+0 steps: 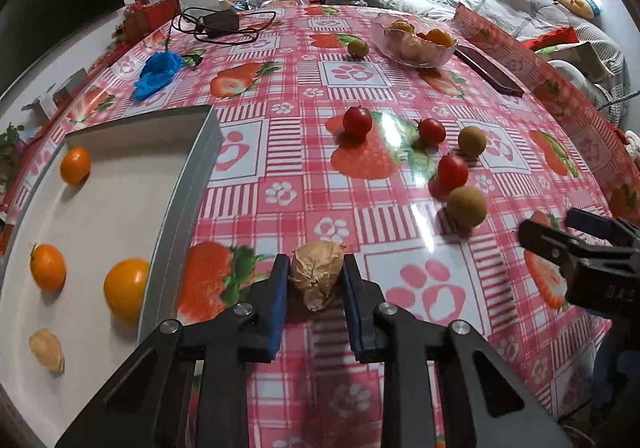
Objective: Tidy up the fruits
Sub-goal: 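Close the left tool on the paper-wrapped fruit while the right tool grasps a brown kiwi, then carry both fruits over the white tray and open both tools to drop them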
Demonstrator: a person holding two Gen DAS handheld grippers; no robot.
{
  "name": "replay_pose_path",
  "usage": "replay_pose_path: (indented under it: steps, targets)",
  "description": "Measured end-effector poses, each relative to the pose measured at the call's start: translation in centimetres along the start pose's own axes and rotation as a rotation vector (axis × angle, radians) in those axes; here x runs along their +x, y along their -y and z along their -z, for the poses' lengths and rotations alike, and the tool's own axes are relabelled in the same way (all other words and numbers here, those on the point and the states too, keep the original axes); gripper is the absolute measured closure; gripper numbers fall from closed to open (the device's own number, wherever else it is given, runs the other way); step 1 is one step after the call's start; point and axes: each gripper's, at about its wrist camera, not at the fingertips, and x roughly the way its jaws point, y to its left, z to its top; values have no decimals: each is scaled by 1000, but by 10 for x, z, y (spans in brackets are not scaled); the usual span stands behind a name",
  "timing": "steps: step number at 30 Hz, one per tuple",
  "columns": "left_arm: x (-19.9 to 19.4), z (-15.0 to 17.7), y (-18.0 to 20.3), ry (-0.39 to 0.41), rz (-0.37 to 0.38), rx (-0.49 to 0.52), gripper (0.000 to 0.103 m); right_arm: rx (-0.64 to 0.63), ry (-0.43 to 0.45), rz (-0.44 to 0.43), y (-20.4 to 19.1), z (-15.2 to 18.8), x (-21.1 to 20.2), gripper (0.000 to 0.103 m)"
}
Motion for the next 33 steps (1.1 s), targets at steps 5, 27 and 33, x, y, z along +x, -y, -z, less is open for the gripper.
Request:
replay_pose_path:
  steps: [5, 27, 33]
  targets:
    - [1, -2, -2, -5, -14, 3, 66, -72, -24, -75, -42, -13, 9, 0]
    - [-35, 0, -16, -7, 137, -70, 78, -218, -52, -131, -73, -18, -10, 77]
    - [-75, 0, -38, 62, 135, -89, 78, -201, -46, -176, -81, -21, -26, 77]
